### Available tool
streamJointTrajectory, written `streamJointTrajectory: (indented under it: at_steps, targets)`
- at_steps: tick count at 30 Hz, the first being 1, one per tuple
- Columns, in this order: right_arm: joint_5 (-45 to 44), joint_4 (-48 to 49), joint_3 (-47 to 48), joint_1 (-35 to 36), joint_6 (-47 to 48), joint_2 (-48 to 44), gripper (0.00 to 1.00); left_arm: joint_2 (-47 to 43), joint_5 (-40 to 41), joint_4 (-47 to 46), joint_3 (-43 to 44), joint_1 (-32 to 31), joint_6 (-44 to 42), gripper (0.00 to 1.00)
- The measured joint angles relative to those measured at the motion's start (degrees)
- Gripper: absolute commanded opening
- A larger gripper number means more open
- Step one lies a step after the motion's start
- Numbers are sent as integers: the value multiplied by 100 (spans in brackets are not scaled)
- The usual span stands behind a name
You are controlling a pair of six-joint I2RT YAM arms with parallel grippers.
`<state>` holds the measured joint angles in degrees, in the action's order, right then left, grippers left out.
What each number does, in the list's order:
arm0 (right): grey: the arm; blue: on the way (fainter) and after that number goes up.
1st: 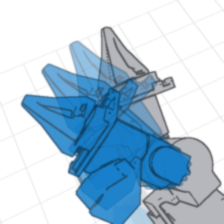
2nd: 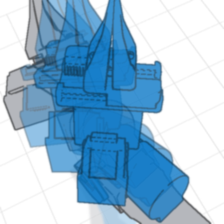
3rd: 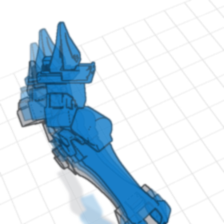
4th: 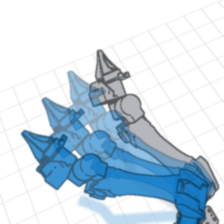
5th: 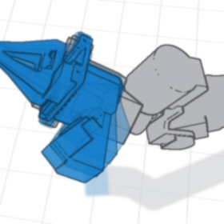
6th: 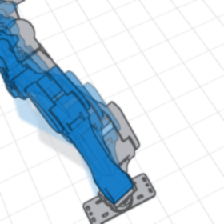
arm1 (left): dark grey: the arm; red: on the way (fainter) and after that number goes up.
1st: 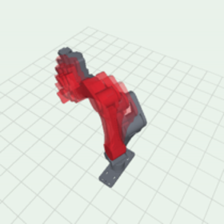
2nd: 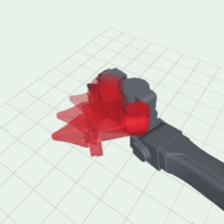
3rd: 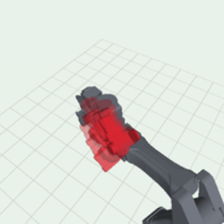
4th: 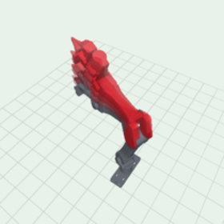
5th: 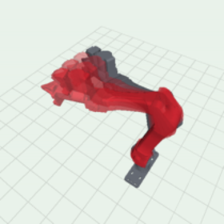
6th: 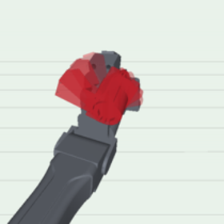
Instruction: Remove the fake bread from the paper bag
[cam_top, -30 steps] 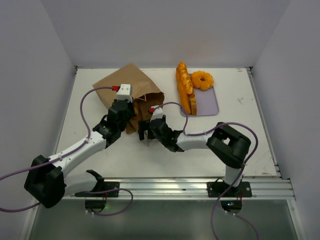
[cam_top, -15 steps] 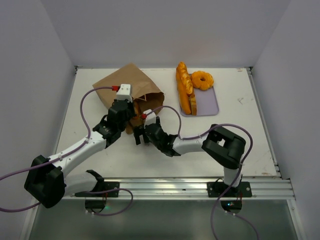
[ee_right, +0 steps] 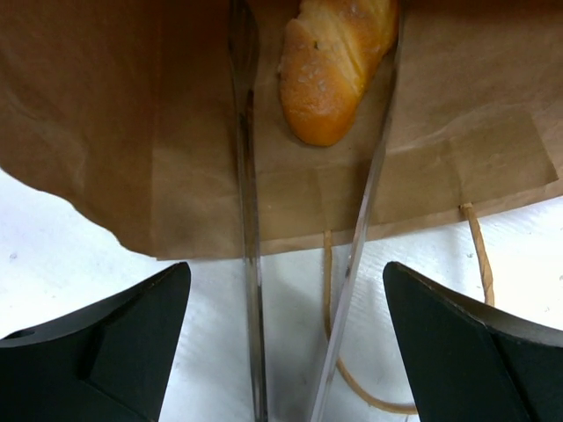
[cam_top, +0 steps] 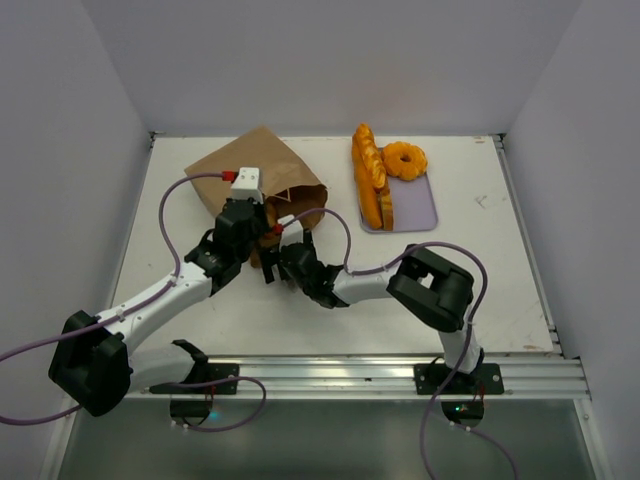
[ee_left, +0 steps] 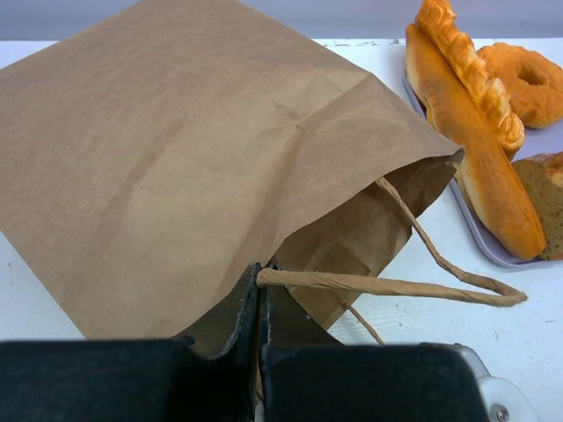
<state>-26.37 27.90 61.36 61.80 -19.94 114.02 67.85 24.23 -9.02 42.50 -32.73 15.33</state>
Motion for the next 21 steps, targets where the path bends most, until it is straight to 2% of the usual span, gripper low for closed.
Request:
streamJointTrajectory:
  at_steps: [16, 21]
  targets:
    - [-11, -42, 142, -26, 120, 302, 90, 0, -17, -2, -2, -2, 2, 0]
    - [-13, 160, 61, -26, 120, 306, 81, 0, -26, -20, -2, -2, 2, 0]
